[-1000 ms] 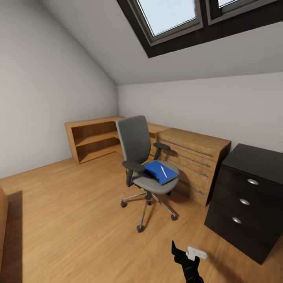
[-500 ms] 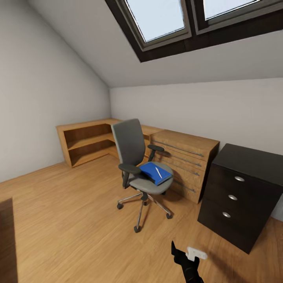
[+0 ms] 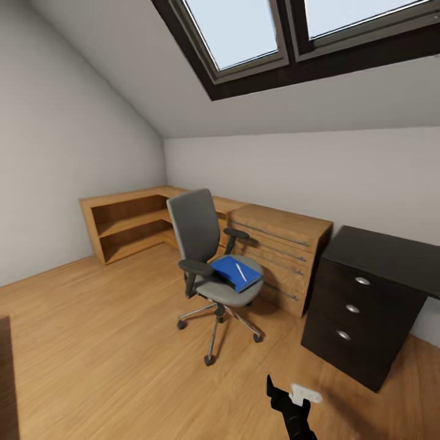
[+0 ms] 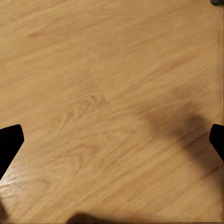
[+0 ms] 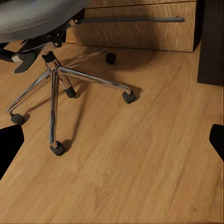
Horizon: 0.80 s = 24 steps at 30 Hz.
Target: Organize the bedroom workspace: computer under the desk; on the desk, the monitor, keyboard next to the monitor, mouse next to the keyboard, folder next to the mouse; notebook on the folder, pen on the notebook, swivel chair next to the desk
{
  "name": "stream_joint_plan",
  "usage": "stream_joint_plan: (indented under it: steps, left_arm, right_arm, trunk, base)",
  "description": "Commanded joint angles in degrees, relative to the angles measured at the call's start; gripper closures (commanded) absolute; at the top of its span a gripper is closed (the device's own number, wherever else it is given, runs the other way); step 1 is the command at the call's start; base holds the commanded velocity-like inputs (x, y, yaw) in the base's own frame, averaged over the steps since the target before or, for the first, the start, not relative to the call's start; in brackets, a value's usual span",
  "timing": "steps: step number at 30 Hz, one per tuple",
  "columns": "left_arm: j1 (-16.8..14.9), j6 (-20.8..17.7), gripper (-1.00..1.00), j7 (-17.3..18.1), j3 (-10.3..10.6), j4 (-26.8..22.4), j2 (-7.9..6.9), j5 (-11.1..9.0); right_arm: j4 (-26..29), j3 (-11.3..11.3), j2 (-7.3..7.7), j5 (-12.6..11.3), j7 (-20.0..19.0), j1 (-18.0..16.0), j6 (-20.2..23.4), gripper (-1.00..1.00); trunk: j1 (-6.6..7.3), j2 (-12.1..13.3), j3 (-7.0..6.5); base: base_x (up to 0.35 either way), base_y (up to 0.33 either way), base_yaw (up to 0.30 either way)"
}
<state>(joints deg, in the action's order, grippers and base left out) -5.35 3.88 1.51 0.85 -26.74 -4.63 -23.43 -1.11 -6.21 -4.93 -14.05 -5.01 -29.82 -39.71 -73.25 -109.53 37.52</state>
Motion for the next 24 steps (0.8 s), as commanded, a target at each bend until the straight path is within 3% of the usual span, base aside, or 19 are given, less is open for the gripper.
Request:
stream_joint_plan:
  steps: [1, 16, 24]
  left_arm:
    - [-0.01, 0.17, -1.0, 0.16, 0.1, 0.03, -0.03, -0.53]
    - [-0.01, 0.17, -1.0, 0.14, 0.05, 0.07, -0.03, -0.65]
    - [-0.01, 0.25, -1.0, 0.14, 0.03, 0.1, -0.03, -0.65]
  right_arm:
    - [-0.12, -0.46, -0.01, -0.28, -0.52, -0.06, -0.21, -1.0]
    - [-0.12, -0.46, -0.08, -0.28, -0.52, -0.06, -0.11, -1.0]
    - [-0.12, -0.46, -0.08, -0.28, -0.52, -0.06, -0.11, -1.0]
  trunk:
    - [0.24, 0.39, -0.11]
    - [3.54, 6.4, -1.85]
    - [5.29, 9.61, -2.59]
  base:
    - [-0.124, 0.0, -0.245]
    - [-0.31, 0.0, -0.196]
    - [-0.337, 0.0, -0.059]
